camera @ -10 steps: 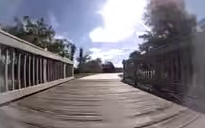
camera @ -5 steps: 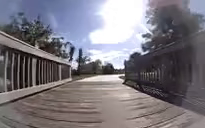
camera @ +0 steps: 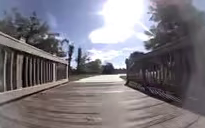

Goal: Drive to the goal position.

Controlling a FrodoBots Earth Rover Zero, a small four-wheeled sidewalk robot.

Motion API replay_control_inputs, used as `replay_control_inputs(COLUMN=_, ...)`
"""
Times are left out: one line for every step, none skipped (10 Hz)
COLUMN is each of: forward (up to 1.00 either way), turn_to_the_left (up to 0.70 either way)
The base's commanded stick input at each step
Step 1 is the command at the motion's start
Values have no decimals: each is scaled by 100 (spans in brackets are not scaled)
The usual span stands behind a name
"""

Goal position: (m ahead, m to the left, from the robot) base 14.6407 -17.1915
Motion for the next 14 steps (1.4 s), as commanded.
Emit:
replay_control_inputs(forward=85, turn_to_the_left=0)
replay_control_inputs(forward=85, turn_to_the_left=0)
replay_control_inputs(forward=85, turn_to_the_left=0)
replay_control_inputs(forward=85, turn_to_the_left=0)
replay_control_inputs(forward=85, turn_to_the_left=0)
replay_control_inputs(forward=85, turn_to_the_left=0)
replay_control_inputs(forward=85, turn_to_the_left=0)
replay_control_inputs(forward=85, turn_to_the_left=0)
replay_control_inputs(forward=85, turn_to_the_left=0)
replay_control_inputs(forward=85, turn_to_the_left=0)
replay_control_inputs(forward=85, turn_to_the_left=0)
replay_control_inputs(forward=85, turn_to_the_left=0)
replay_control_inputs(forward=85, turn_to_the_left=0)
replay_control_inputs(forward=85, turn_to_the_left=0)
